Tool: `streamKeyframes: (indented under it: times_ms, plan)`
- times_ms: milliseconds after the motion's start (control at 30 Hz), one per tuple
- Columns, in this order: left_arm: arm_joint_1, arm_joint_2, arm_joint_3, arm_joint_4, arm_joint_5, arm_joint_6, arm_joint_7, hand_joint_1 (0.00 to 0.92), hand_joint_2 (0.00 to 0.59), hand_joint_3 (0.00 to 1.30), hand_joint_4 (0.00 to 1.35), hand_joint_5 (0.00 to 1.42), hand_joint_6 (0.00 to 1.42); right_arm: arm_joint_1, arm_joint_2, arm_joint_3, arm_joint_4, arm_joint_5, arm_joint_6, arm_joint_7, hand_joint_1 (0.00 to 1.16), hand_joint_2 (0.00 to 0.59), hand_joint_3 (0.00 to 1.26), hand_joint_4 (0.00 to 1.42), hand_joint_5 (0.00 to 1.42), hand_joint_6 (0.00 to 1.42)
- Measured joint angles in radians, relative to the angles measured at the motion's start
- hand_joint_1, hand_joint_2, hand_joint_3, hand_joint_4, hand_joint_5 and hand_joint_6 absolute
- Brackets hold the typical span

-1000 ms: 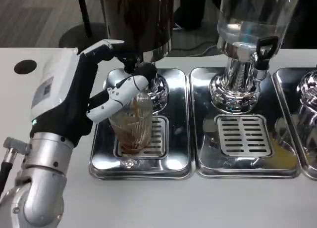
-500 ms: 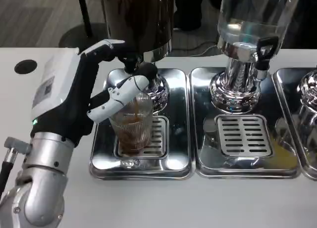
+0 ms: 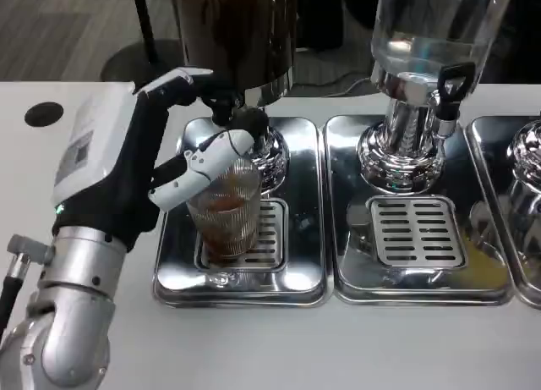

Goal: Grasp the cup under the faucet to collect the drink, then remove the cup.

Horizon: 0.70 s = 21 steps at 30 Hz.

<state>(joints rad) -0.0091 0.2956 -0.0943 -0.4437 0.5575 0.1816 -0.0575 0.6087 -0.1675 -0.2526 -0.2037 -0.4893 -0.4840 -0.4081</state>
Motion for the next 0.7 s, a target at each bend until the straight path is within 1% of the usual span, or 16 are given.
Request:
streamKeyframes:
  times_ms: [67,133,167,267,467,567,700]
  plan:
    - [0.001,0.000,0.000,0.001,0.000,0.000,0.000,0.088,0.131,0.28,0.12,0.28,0.08,0.000,0.000,0.000,0.000,0.000,0.000,0.000,0.49,0.562,0.14,0.12,0.07,0.00]
    - [0.002,0.000,0.000,0.002,0.000,-0.001,0.000,0.074,0.111,0.15,0.03,0.23,0.07,0.000,0.000,0.000,0.000,0.000,0.000,0.001,0.49,0.562,0.14,0.12,0.07,0.00]
    - [0.003,0.000,0.000,0.003,0.000,-0.001,0.000,0.067,0.109,0.12,0.01,0.22,0.06,0.000,0.000,0.000,0.000,0.000,0.000,0.001,0.49,0.562,0.14,0.12,0.07,0.00]
    - [0.013,0.000,0.003,0.007,0.000,-0.001,0.000,0.038,0.081,0.01,0.00,0.15,0.01,0.000,0.000,0.000,0.000,0.000,0.000,0.001,0.49,0.562,0.14,0.12,0.07,0.00]
    - [0.042,0.000,0.019,0.009,-0.005,-0.011,0.000,0.002,0.048,0.00,0.00,0.07,0.00,0.000,0.000,0.000,0.000,0.000,0.000,0.001,0.49,0.562,0.14,0.12,0.07,0.00]
    - [0.064,0.000,0.045,0.007,-0.013,-0.034,0.010,0.000,0.041,0.00,0.00,0.05,0.00,0.001,0.001,0.000,0.000,0.000,0.000,0.001,0.49,0.562,0.14,0.12,0.07,0.00]
    - [0.128,0.000,0.101,0.006,-0.058,-0.097,0.045,0.000,0.033,0.00,0.00,0.04,0.00,0.000,0.002,0.001,-0.001,0.000,0.000,0.003,0.49,0.562,0.14,0.12,0.07,0.00]
